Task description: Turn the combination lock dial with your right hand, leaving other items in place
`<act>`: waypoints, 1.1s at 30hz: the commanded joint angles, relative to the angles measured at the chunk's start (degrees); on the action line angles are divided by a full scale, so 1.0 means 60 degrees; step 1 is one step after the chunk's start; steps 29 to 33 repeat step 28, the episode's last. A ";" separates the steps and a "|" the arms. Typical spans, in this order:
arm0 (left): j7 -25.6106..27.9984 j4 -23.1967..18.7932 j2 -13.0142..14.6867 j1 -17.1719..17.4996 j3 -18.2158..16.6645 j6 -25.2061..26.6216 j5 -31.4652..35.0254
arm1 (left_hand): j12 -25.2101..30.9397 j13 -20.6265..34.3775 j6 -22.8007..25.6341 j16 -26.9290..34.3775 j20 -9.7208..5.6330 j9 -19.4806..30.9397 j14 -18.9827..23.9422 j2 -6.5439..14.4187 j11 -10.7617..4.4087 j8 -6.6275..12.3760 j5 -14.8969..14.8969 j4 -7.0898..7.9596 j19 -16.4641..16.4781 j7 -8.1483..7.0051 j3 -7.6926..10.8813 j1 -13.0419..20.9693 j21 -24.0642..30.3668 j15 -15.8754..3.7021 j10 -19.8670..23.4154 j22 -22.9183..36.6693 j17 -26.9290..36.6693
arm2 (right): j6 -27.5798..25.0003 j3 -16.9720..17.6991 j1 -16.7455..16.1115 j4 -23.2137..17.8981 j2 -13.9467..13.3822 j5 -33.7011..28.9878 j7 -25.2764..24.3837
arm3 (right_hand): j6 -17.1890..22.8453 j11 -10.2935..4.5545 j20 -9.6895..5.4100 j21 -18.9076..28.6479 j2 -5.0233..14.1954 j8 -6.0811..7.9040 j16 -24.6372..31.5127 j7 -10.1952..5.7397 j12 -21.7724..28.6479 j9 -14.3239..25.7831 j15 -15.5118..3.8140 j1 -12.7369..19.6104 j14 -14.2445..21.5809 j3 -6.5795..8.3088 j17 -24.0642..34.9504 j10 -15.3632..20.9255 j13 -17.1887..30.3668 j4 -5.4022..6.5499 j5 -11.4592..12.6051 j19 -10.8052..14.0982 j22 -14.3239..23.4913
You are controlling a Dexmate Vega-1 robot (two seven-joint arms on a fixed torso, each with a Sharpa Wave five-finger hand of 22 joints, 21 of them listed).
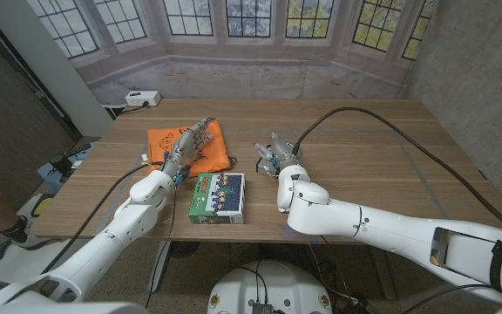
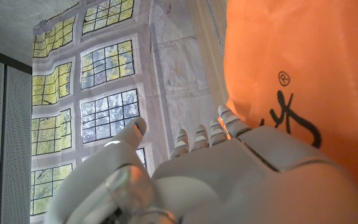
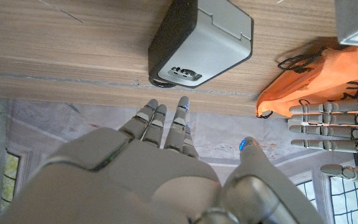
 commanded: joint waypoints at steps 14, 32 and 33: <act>0.0047 0.0073 -0.0118 -0.0162 0.0075 0.0114 0.0003 | -0.0003 0.0025 0.0113 0.0012 0.0018 0.0036 0.0055 0.0009 0.0005 0.0028 0.0082 -0.0057 0.0077 0.0025 -0.0020 0.0132 -0.0022 0.0008 0.0055 0.0037 0.0037 | 0.0206 0.0300 0.0024 -0.0233 -0.0204 -0.0299 0.0267 | 0.0479 0.0141 -0.0027 0.0026 -0.0052 0.0135 -0.0029 -0.0585 -0.0113 0.0038 -0.0179 0.0105 -0.0008 0.0110 -0.0007 -0.0569 0.0025 -0.0069 -0.0069 0.0183 0.0019; -0.0002 0.0318 -0.0350 -0.0264 0.0166 0.0051 -0.0017 | -0.0003 0.0025 0.0139 0.0014 0.0021 0.0038 0.0059 0.0007 0.0017 0.0032 0.0082 -0.0065 0.0073 0.0025 -0.0026 0.0138 -0.0024 0.0002 0.0058 0.0037 0.0037 | 0.0333 0.0186 0.0095 -0.0004 -0.0189 -0.0663 0.0186 | 0.1109 0.0366 0.0028 -0.0035 -0.0065 0.0248 -0.0044 -0.0662 -0.0031 0.0055 -0.0028 0.0066 -0.0001 0.0144 -0.0002 -0.0586 0.0046 -0.0098 -0.0095 0.0005 0.0019; -0.0002 0.0318 -0.0350 -0.0264 0.0166 0.0051 -0.0017 | -0.0003 0.0025 0.0139 0.0014 0.0021 0.0038 0.0059 0.0007 0.0017 0.0032 0.0082 -0.0065 0.0073 0.0025 -0.0026 0.0138 -0.0024 0.0002 0.0058 0.0037 0.0037 | 0.0333 0.0186 0.0095 -0.0004 -0.0189 -0.0663 0.0186 | 0.1109 0.0366 0.0028 -0.0035 -0.0065 0.0248 -0.0044 -0.0662 -0.0031 0.0055 -0.0028 0.0066 -0.0001 0.0144 -0.0002 -0.0586 0.0046 -0.0098 -0.0095 0.0005 0.0019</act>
